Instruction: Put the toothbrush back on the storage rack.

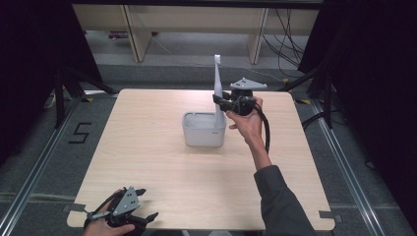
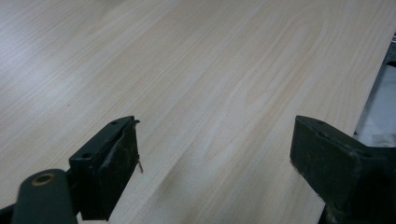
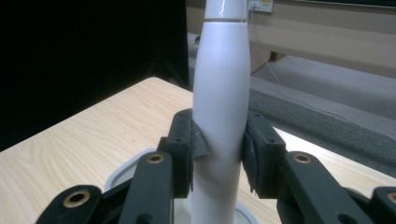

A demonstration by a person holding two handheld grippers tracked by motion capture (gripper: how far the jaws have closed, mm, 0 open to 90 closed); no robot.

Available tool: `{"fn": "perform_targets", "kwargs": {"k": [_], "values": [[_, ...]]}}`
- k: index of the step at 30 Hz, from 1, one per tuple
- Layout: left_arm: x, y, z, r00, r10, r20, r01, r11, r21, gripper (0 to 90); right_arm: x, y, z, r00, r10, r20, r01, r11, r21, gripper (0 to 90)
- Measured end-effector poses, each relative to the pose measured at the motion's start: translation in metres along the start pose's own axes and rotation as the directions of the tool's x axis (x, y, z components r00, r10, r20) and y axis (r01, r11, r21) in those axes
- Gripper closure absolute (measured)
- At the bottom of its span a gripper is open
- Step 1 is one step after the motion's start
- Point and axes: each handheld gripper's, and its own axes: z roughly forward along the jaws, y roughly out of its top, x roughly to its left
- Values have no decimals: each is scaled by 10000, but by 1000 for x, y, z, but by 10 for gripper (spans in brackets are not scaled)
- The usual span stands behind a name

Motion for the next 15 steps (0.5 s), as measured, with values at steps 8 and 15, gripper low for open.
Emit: {"fn": "perform_targets", "kwargs": {"k": [8, 15], "values": [[0, 0, 0, 10000, -39, 5, 39, 10000, -6, 148, -8, -9, 8, 9972, 744, 107, -744, 9972, -10, 665], [-1, 0, 0, 10000, -16, 37, 16, 10000, 4, 148, -9, -14, 14, 9974, 654, 293, -654, 9979, -12, 665]]}}
